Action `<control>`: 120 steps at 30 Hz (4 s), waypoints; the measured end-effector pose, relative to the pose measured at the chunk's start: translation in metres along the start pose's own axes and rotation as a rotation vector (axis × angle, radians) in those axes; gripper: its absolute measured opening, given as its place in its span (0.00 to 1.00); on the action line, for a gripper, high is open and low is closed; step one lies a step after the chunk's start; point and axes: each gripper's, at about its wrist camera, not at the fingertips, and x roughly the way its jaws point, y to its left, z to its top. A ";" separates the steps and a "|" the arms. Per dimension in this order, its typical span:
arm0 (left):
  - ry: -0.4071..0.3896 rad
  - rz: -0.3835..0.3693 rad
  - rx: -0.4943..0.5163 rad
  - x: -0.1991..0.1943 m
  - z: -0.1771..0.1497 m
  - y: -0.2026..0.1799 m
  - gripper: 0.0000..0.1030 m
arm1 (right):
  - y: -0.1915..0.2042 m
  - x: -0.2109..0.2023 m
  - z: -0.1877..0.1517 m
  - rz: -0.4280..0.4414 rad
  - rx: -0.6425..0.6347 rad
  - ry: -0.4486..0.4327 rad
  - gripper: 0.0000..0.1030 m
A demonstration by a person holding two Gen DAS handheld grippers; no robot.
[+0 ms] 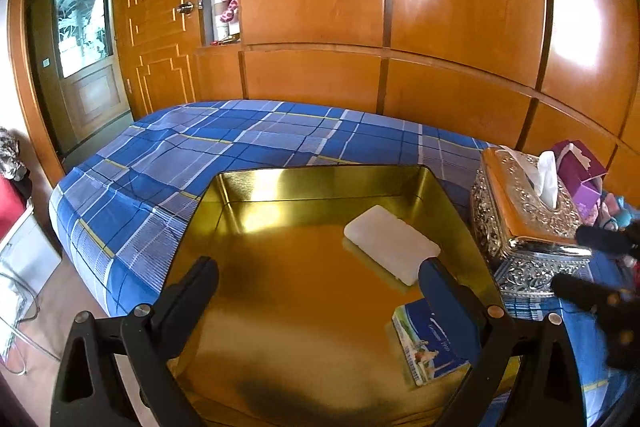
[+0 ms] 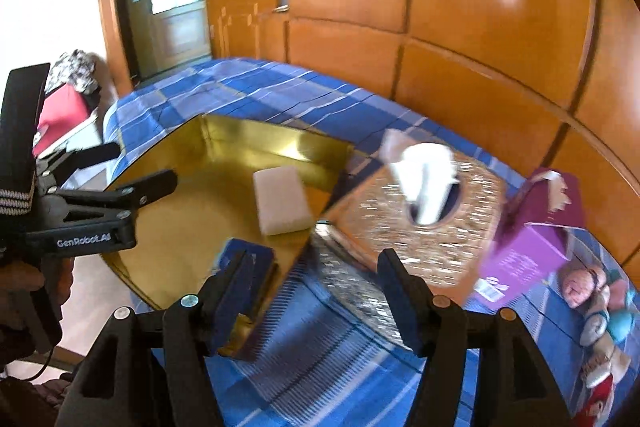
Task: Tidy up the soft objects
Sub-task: 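Carry the Tempo pack with the right tool into the gold tray and release, then move the left tool to the brown scrunchie bundle and close on it, then lift the scrunchie bundle with the left tool while the right tool grasps the cream towel roll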
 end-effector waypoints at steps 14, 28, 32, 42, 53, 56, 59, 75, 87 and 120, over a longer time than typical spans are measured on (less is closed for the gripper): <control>0.003 -0.030 0.032 -0.003 -0.004 -0.013 0.98 | -0.129 -0.059 -0.027 -0.224 0.291 -0.075 0.63; -0.018 -0.108 0.100 -0.018 -0.004 -0.038 0.98 | -0.275 -0.123 -0.093 -0.590 0.715 -0.144 0.70; -0.041 -0.141 0.129 -0.031 -0.001 -0.050 0.98 | -0.307 -0.136 -0.117 -0.666 0.833 -0.153 0.70; -0.075 -0.244 0.261 -0.056 0.008 -0.101 0.98 | -0.358 -0.148 -0.165 -0.809 1.030 -0.176 0.70; -0.114 -0.435 0.458 -0.078 0.021 -0.189 0.93 | -0.378 -0.170 -0.218 -0.713 1.319 -0.303 0.70; -0.102 -0.500 0.517 -0.079 0.024 -0.218 0.80 | -0.381 -0.174 -0.228 -0.687 1.375 -0.326 0.70; -0.064 -0.570 0.560 -0.073 0.027 -0.249 0.77 | -0.383 -0.175 -0.235 -0.660 1.420 -0.337 0.70; 0.335 -0.838 0.579 0.014 0.007 -0.432 0.37 | -0.389 -0.162 -0.249 -0.487 1.508 -0.344 0.70; 0.455 -0.868 0.552 0.051 -0.010 -0.548 0.37 | -0.392 -0.157 -0.247 -0.416 1.514 -0.362 0.71; 0.374 -0.802 0.478 0.020 -0.044 -0.331 0.12 | -0.314 -0.020 -0.153 0.123 0.873 0.245 0.74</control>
